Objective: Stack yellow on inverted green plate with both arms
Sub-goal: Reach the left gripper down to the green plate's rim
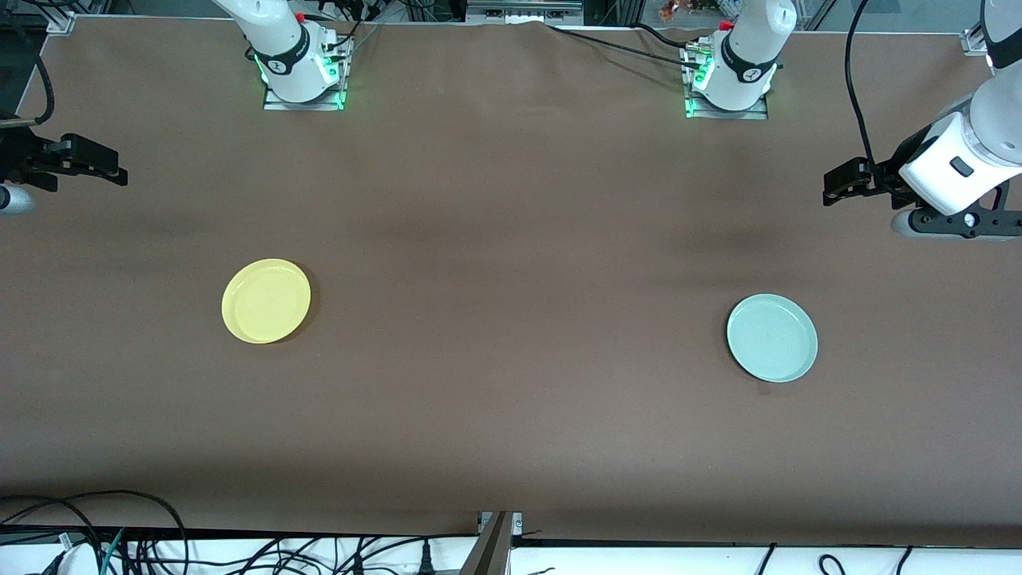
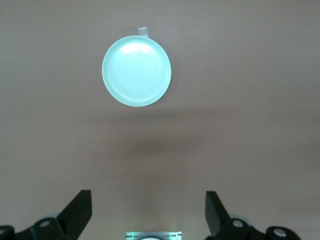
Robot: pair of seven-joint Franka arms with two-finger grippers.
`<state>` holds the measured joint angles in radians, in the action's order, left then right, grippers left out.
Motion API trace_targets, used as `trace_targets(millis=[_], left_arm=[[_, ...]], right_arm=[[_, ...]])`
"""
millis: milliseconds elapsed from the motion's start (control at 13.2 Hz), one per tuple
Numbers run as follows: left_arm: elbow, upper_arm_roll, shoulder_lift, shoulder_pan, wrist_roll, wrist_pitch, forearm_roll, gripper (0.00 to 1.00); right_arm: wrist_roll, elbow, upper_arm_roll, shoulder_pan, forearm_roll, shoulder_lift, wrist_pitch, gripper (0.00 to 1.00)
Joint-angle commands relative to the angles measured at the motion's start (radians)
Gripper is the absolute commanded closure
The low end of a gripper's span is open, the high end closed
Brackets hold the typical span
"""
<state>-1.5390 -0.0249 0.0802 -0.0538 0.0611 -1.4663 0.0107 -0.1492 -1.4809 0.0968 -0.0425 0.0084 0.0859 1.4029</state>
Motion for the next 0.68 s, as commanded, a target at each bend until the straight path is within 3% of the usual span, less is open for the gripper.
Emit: trace_targets(millis=[0, 607], left_arm=[[0.023, 0.007, 0.018, -0.001, 0.016, -0.014, -0.018, 0.00], [0.023, 0.005, 0.026, -0.001, 0.086, -0.017, -0.014, 0.00]], right_arm=[[0.005, 0.001, -0.002, 0.006, 0.010, -0.002, 0.002, 0.00], [0.010, 0.001, -0.002, 0.007, 0.010, -0.002, 0.002, 0.00]])
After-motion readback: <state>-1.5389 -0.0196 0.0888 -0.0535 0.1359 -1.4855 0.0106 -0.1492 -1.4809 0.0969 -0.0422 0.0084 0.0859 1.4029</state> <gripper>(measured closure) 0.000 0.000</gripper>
